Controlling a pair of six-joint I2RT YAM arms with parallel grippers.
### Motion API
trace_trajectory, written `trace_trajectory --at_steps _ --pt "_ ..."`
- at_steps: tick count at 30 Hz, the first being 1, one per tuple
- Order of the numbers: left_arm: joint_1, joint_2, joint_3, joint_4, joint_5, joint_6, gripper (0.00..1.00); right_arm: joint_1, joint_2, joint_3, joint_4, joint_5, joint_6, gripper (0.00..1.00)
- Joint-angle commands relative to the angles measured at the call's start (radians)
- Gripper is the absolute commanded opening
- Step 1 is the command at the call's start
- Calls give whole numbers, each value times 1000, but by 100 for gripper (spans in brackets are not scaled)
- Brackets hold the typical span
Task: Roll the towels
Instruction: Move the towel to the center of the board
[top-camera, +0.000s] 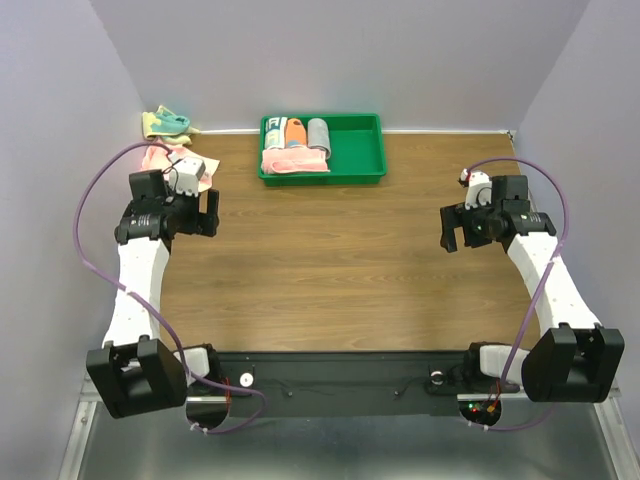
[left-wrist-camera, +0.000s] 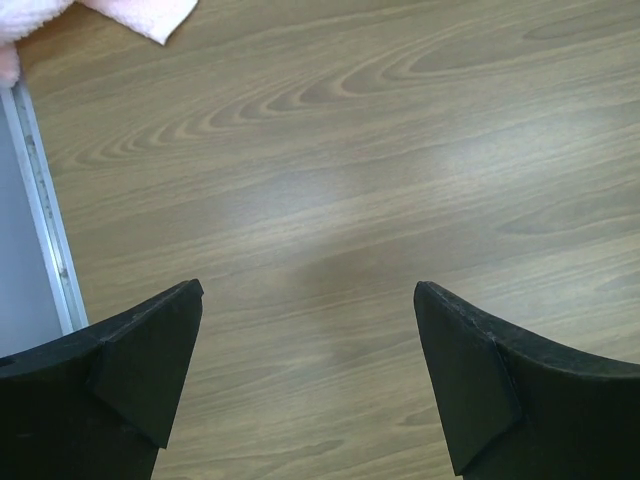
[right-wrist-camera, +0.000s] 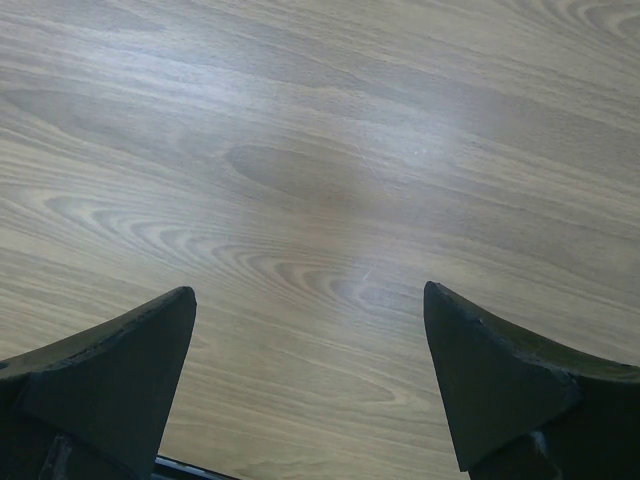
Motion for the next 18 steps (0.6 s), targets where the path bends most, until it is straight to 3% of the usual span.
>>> trace_trajectory --at_steps 1,9,18 --pt "-1 32 85 31 13 33 99 5 3 33 47 -24 10 100" --pt "0 331 292 41 -122 8 98 5 52 36 53 -30 5 100" --pt "0 825 802 -43 -137 37 86 4 92 22 61 -50 18 100"
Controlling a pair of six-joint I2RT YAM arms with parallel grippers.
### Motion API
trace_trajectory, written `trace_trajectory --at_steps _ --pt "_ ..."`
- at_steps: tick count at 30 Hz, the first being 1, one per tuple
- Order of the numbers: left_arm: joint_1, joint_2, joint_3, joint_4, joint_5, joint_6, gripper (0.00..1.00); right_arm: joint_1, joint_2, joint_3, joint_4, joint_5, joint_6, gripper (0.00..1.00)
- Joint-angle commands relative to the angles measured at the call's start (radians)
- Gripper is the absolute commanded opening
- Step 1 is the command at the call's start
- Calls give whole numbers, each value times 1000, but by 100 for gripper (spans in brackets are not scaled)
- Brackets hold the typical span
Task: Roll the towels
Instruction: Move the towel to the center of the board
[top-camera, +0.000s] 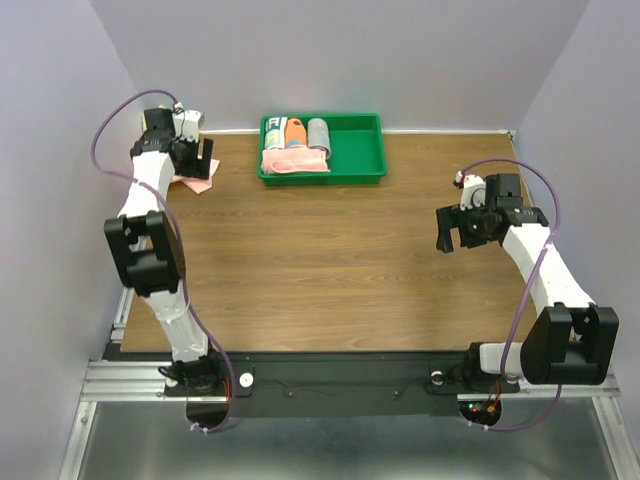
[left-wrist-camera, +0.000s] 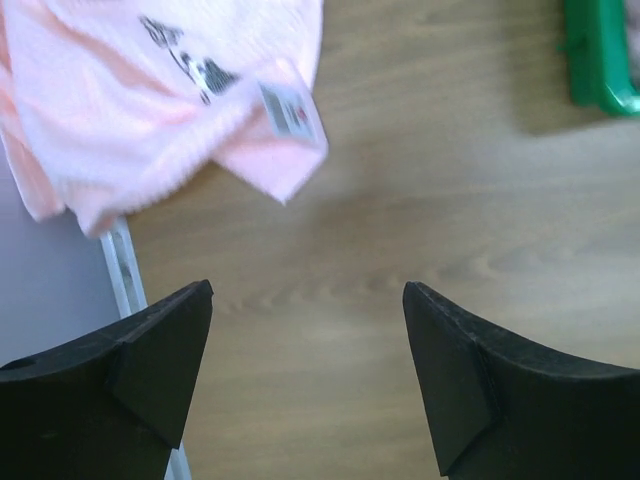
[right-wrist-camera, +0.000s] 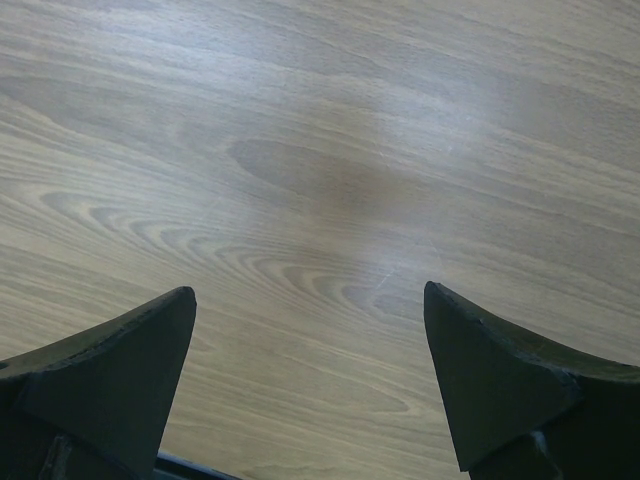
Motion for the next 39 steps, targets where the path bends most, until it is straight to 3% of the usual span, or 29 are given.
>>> trace_trajectory --at_steps 1,5,9,12,19,24,29,35,39 --pt "4 139 215 -49 -10 19 86 4 14 22 51 -23 15 100" --pt "4 312 396 -56 -44 19 85 4 28 22 55 -20 16 100" --pt "8 405 455 -66 -73 22 84 4 42 29 57 -13 15 100" --pt "17 432 438 -78 -70 24 78 5 51 30 57 -10 12 100" --pt "22 344 230 -50 -54 80 61 5 57 27 58 -27 18 100" --pt "21 348 243 -73 -59 90 45 5 51 32 57 -31 29 100" --pt "25 268 234 -43 7 94 52 4 20 15 57 -30 35 100" --pt "34 294 376 -63 50 67 55 4 25 15 57 -25 33 100" --pt "34 343 451 -46 35 36 64 5 42 21 57 -19 30 100"
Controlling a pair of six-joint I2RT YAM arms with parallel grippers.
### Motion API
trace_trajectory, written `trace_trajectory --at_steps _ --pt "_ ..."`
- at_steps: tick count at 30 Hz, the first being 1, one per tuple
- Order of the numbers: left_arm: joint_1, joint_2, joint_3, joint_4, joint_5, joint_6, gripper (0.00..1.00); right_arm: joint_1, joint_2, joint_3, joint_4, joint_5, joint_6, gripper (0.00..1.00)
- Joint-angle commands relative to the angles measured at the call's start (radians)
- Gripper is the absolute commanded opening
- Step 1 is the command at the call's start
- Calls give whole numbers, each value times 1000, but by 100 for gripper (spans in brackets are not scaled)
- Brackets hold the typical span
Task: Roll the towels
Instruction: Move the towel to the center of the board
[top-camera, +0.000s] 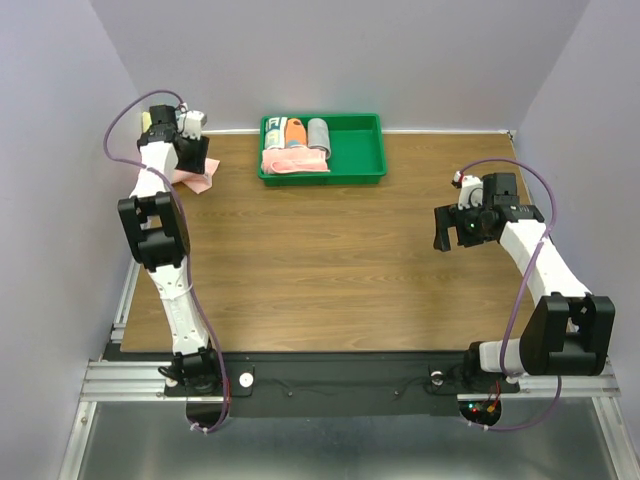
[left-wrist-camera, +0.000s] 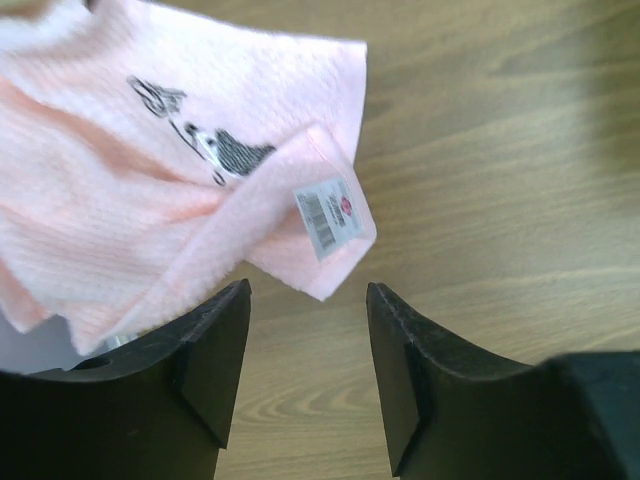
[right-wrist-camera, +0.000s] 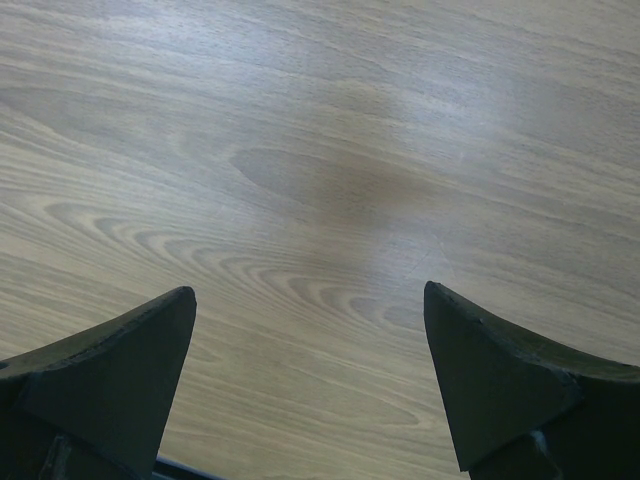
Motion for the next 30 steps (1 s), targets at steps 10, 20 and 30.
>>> trace_trajectory --at_steps 10,20,30 --pt "11 176 224 -28 -66 -25 75 5 34 32 29 -6 0 100" --pt "3 149 81 -89 -40 50 29 4 40 45 28 -18 4 100" --pt "-129 -335 -521 -92 109 139 0 4 -46 49 -9 -50 -12 100"
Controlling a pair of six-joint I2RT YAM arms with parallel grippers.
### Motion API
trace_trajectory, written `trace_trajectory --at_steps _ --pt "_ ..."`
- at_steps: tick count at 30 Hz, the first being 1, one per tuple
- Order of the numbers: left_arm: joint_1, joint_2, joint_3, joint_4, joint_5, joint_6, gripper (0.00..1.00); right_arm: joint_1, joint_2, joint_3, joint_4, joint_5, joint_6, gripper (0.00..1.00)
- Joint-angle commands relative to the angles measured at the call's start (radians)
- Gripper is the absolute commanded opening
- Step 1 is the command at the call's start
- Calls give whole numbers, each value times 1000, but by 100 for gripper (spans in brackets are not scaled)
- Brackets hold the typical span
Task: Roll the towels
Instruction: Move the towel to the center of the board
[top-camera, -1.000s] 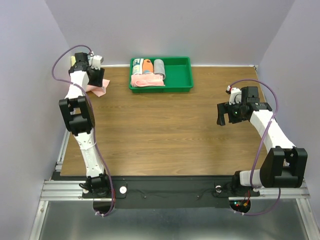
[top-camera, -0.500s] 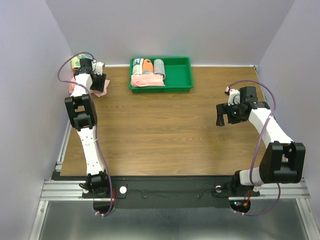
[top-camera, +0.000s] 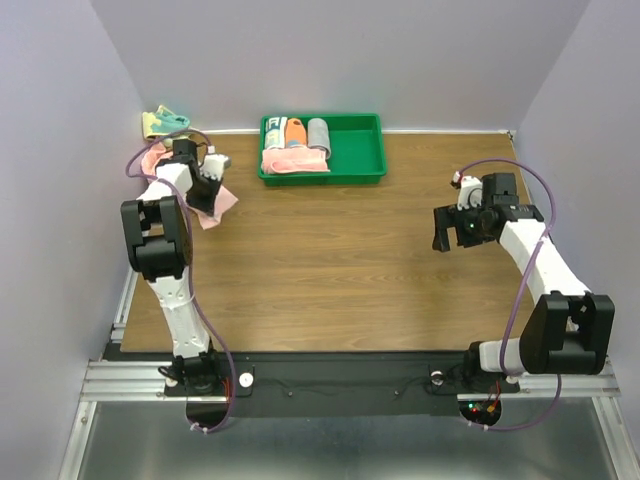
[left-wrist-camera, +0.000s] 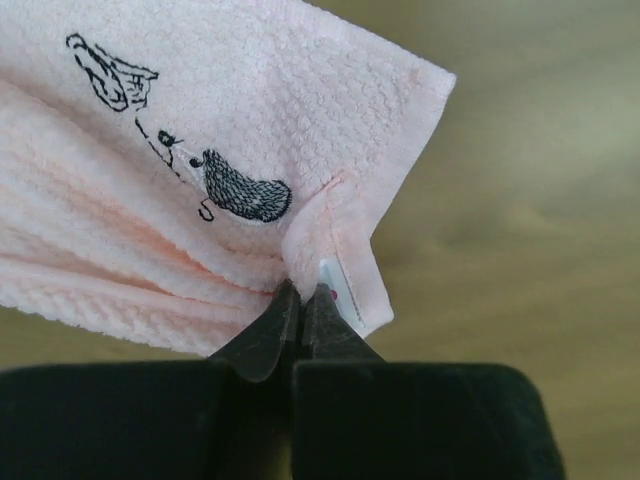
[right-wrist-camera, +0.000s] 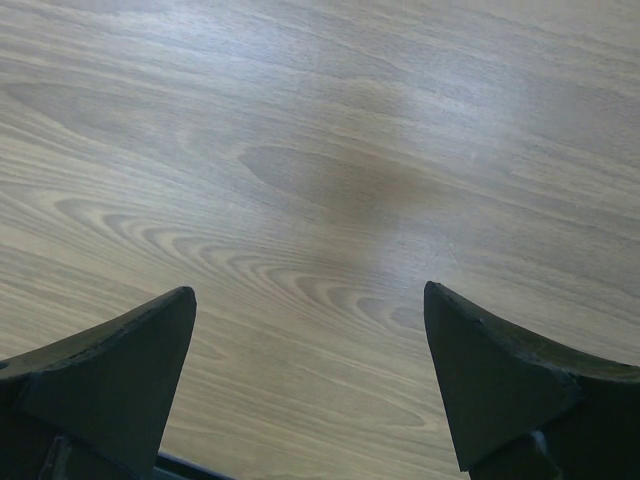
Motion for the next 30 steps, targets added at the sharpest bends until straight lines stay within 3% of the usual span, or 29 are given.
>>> trace_trajectory --at_steps 1,6,7,10,14,15,16,17,18,21,22,25,27,28,30 --pt "-99 -273 -225 -90 135 41 0 4 -71 49 -7 -39 -19 100" --pt "-291 -509 -414 -104 263 4 0 4 -105 68 -44 -68 -35 100" --pt "-376 -551 -431 -70 284 -19 0 4 -107 75 -47 -74 -35 100" --pt "-541 -577 -468 38 329 -141 0 4 -91 91 -66 -88 -29 100" --pt "-753 -519 -408 178 364 -273 0 4 -71 114 -73 -108 -13 100" --pt "-779 -476 -363 203 373 -287 3 4 -67 121 -76 -111 -9 100" --pt "-808 -455 -336 233 384 -301 18 4 -61 125 -79 -113 -7 100" --pt "-839 -407 -306 235 387 -306 25 4 -54 128 -81 -110 -10 100" --pt "-845 -387 -243 211 392 -301 37 4 -54 136 -89 -105 -13 100" --pt "-833 -361 -164 157 373 -265 51 4 -53 142 -98 -91 -38 100" --pt "-824 -374 -169 139 372 -252 66 2 -51 142 -101 -93 -55 100" --pt "-766 -482 -236 130 358 -205 97 2 -47 144 -109 -108 -78 97" --pt "-738 -563 -290 123 335 -177 97 4 -27 147 -112 -126 -82 91" --pt "-701 -586 -310 119 315 -150 92 4 -16 148 -127 -167 -99 83" --pt "-661 -631 -360 102 309 -116 82 7 -2 148 -141 -208 -107 75"
